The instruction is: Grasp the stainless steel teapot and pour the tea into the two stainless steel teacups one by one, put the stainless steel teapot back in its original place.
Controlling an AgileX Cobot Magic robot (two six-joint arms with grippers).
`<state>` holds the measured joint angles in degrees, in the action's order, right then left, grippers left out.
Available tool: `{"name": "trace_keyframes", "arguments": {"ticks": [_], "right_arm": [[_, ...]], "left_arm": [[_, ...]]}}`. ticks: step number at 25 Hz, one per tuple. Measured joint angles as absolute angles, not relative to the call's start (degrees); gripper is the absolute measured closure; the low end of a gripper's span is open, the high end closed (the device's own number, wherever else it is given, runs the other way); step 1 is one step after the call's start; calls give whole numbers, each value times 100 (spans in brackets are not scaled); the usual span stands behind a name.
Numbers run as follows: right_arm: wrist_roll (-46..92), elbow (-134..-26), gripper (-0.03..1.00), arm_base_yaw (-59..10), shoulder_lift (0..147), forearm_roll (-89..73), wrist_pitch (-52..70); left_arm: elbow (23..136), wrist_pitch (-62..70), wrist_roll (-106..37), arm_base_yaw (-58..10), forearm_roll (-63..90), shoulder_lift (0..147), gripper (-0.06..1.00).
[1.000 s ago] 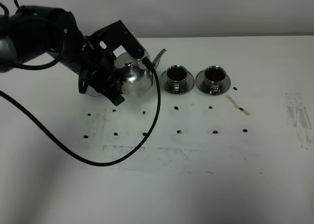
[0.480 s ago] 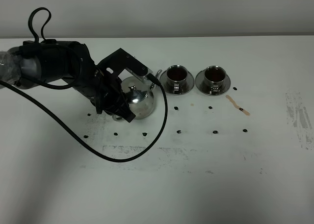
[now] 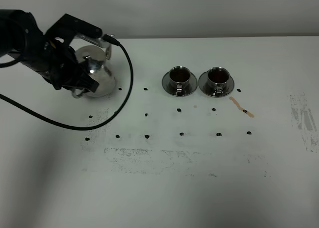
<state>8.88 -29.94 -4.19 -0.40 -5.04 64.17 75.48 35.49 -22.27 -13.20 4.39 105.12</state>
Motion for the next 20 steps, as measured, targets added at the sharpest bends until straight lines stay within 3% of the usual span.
{"name": "trace_keyframes", "arguments": {"ticks": [5, 14, 20], "right_arm": [[888, -2994, 50, -419, -40, -504, 6417], [888, -2994, 50, -419, -40, -504, 6417], [888, -2994, 50, -419, -40, -504, 6417]], "left_arm": [[8011, 4013, -1894, -969, 337, 10661, 75], [9655, 5043, -1735, -939, 302, 11868, 75], [9788, 5169, -1712, -999, 316, 12280, 75]]}}
